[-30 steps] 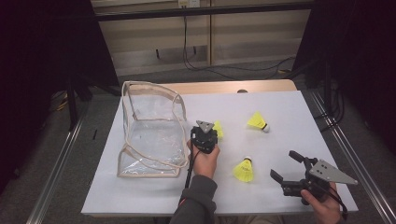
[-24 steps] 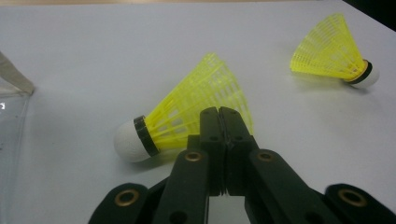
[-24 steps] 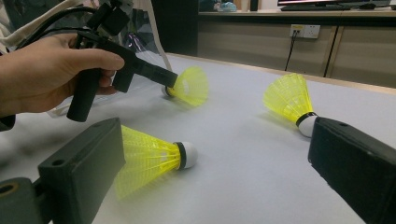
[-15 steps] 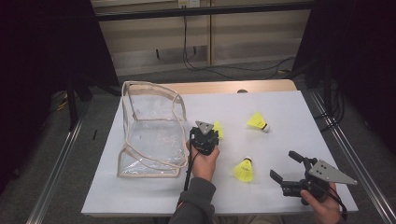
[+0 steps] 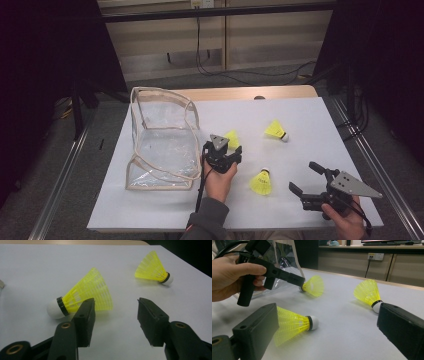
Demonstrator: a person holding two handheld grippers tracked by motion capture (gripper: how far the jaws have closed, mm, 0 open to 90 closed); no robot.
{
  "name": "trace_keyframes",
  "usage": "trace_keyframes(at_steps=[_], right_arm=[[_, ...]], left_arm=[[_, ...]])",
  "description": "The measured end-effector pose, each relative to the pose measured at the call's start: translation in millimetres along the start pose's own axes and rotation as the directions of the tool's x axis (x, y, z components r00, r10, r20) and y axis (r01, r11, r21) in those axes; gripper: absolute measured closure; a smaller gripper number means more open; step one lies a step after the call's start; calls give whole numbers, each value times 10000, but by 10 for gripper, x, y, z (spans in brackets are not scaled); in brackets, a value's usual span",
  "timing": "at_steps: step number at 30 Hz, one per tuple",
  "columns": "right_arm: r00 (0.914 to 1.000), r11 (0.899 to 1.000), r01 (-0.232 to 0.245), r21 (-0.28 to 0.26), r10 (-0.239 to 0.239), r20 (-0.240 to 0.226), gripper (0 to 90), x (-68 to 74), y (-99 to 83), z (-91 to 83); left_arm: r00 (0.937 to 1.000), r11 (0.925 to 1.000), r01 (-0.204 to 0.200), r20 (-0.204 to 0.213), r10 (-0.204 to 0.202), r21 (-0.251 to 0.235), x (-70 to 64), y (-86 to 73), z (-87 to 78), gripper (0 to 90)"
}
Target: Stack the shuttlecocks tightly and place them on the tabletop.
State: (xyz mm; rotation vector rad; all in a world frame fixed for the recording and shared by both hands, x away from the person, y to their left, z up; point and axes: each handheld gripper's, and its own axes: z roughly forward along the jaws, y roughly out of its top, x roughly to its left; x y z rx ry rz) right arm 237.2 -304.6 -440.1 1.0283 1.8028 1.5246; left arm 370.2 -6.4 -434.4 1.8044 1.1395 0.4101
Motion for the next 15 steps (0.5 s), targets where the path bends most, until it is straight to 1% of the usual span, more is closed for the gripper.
trace_keyframes(at_steps=[1, 2, 5, 6, 7, 8, 10, 11, 12, 15], right_arm=[[10000, 10000, 40, -8, -40, 7, 32, -1, 0, 1], [10000, 10000, 53, -8, -53, -4, 33, -1, -2, 4], [10000, 10000, 49, -22, -49, -21, 32, -1, -2, 6], [10000, 10000, 49, -22, -49, -21, 32, -1, -2, 6], [10000, 10000, 76, 7, -76, -7, 32, -4, -3, 5], [10000, 10000, 89, -1, -89, -4, 32, -5, -3, 6], [9999, 9999, 102, 1, -102, -4, 33, -5, -3, 7], [9999, 9999, 104, 18, -104, -6, 33, -5, -4, 7], [10000, 10000, 82, 53, -82, -37, 32, 0, -6, 9], [9999, 9999, 120, 68, -119, -33, 32, 0, -7, 11]], left_arm=[[10000, 10000, 7, 92, -7, -7, -8, -15, -15, 450], [9997, 9999, -96, 217, 95, 39, -23, -29, -36, 426], [9996, 9999, -107, 256, 105, 57, -41, -48, -53, 374], [9994, 9999, -116, 338, 113, 74, -46, -57, -60, 374], [9992, 9999, -133, 384, 130, 70, -51, -69, -70, 342], [9985, 9998, -128, 532, 121, 129, -58, -89, -81, 328], [9983, 9997, -124, 565, 112, 201, -64, -101, -89, 311], [9980, 9992, -159, 614, 137, 354, -78, -112, -91, 281], [9979, 9992, -193, 632, 171, 344, -93, -133, -108, 234], [9974, 9992, -250, 683, 230, 298, -105, -156, -129, 230]])
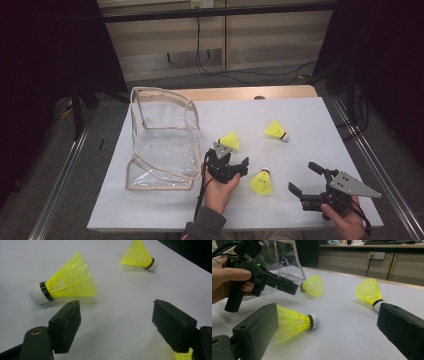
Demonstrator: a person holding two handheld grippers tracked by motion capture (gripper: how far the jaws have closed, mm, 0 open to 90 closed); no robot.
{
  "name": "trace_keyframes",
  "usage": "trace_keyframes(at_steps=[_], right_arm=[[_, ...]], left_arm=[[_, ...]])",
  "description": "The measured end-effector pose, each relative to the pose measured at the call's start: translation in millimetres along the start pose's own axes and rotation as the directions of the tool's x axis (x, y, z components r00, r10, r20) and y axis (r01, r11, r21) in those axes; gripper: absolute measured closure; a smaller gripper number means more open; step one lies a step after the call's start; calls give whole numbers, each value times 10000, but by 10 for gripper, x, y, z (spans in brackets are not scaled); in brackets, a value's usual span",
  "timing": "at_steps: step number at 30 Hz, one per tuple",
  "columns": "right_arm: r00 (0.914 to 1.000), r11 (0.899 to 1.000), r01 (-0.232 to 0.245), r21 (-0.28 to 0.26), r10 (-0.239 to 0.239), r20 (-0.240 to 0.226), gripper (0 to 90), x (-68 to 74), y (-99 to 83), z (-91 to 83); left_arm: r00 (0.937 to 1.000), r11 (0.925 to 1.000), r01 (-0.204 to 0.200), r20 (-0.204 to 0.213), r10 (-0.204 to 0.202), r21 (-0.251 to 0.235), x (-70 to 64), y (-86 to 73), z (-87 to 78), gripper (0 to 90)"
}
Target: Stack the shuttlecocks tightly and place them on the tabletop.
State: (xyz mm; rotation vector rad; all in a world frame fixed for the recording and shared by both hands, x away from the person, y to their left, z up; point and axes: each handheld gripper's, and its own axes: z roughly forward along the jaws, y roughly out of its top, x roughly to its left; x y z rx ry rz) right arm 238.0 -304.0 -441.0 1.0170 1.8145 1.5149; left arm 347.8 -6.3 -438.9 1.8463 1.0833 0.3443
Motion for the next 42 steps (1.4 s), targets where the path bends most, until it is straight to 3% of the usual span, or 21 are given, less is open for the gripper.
trace_keyframes(at_steps=[11, 26, 34, 42], right_arm=[[10000, 10000, 5, 39, -5, -2, 32, 8, 0, 2], [10000, 10000, 26, 17, -26, -40, 32, 20, 3, 8], [10000, 10000, 47, 24, -47, -36, 33, 18, 3, 8], [10000, 10000, 27, 39, -27, -43, 33, 22, 2, 10]], left_arm=[[9947, 9994, -287, 995, 266, 202, -110, -103, -107, 150], [9873, 9980, -469, 1539, 398, 430, -129, -203, -245, 114], [9808, 9974, -540, 1898, 441, 469, -116, -200, -338, 80], [9703, 9968, -746, 2328, 663, 271, -129, -227, -443, 55]])
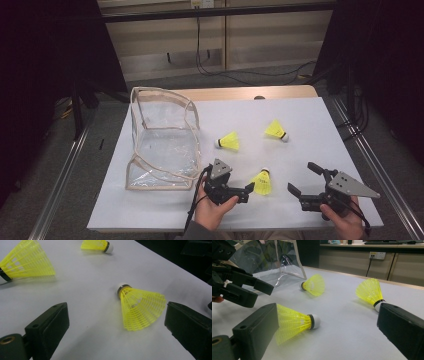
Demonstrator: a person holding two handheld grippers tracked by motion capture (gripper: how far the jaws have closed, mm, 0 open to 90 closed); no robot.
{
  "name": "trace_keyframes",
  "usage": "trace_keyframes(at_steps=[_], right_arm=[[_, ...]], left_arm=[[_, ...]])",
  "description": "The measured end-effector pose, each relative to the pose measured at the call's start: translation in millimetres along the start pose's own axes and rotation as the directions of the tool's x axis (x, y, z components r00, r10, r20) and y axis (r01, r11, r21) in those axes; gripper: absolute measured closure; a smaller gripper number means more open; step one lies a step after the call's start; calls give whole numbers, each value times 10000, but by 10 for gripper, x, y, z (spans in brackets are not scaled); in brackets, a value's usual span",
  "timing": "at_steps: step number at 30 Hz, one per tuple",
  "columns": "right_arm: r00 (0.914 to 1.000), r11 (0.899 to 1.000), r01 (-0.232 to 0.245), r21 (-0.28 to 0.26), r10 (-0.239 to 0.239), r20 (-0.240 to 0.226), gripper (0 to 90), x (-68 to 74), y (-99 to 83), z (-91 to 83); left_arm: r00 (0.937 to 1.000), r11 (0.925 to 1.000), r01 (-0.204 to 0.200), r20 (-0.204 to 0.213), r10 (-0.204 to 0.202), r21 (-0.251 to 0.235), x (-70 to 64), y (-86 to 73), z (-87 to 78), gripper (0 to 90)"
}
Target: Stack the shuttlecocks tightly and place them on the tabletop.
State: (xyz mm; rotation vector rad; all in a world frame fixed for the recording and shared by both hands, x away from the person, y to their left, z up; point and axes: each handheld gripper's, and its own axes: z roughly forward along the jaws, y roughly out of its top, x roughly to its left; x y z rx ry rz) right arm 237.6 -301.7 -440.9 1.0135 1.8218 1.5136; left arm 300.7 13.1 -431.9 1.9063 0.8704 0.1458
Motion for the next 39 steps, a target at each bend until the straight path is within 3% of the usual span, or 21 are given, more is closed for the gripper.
trace_keyframes(at_steps=[14, 22, 39], right_arm=[[10000, 10000, 12, 7, -12, 12, 33, -4, 0, -1], [10000, 10000, 20, 38, -20, 27, 35, -5, -1, 3], [10000, 10000, -17, 30, 17, 12, 35, -6, -3, 5]], left_arm=[[9995, 9999, -101, 285, 99, 62, 38, -82, -109, 42], [9980, 9993, -365, 520, 360, 77, 59, -126, -192, 41], [9957, 9977, -673, 645, 664, 124, 145, -188, -345, 35]])
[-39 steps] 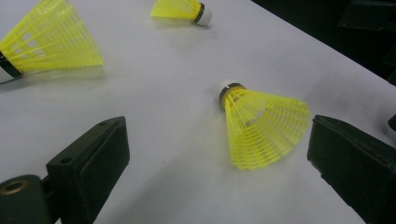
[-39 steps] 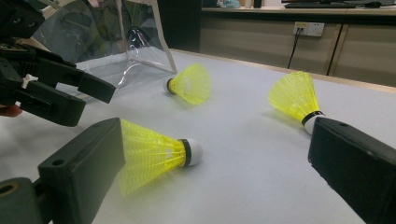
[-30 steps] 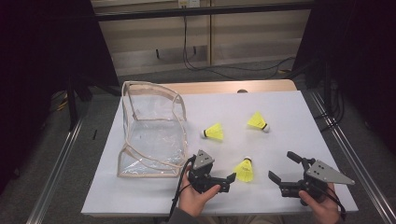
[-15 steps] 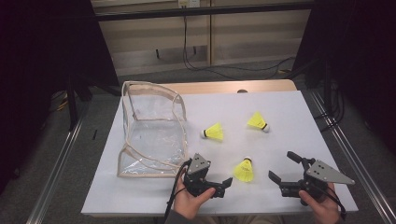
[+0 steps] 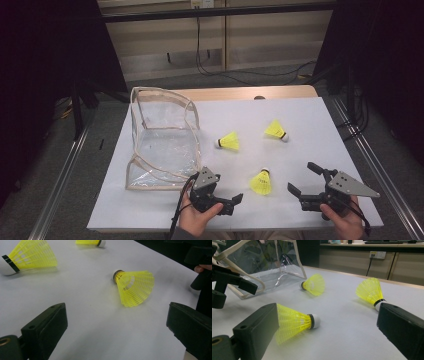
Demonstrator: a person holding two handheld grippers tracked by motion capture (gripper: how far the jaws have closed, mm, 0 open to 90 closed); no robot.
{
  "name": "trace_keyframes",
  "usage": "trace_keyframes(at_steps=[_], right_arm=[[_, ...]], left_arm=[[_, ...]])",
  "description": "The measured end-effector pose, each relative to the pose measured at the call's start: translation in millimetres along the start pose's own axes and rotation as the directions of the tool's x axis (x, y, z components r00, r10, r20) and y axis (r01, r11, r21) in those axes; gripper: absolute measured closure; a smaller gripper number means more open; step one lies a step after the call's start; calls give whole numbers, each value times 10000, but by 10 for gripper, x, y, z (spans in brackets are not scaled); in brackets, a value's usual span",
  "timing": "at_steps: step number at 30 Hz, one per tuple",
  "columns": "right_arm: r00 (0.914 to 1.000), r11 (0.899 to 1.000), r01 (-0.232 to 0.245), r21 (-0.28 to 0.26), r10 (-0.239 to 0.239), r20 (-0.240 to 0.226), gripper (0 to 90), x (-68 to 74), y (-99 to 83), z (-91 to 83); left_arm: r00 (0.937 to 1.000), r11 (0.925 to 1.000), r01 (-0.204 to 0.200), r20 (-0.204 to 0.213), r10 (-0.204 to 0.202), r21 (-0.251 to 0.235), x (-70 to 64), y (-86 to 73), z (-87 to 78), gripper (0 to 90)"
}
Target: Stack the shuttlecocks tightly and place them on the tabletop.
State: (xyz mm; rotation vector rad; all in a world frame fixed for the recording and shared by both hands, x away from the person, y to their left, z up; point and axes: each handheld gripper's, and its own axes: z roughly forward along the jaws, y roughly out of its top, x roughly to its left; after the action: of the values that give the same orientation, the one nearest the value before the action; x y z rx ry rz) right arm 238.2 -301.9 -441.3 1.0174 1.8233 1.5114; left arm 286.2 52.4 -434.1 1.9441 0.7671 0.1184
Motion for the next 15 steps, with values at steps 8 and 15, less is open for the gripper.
trace_keyframes(at_steps=[8, 15], right_arm=[[10000, 10000, 14, 12, -14, 1, 35, -1, -1, 2], [10000, 10000, 32, 22, -32, -4, 35, 5, -1, 2]], left_arm=[[9999, 10000, 12, 150, -12, -33, 41, -25, -105, 35], [9998, 10000, -22, 200, 22, -4, 57, -34, -142, 37]])
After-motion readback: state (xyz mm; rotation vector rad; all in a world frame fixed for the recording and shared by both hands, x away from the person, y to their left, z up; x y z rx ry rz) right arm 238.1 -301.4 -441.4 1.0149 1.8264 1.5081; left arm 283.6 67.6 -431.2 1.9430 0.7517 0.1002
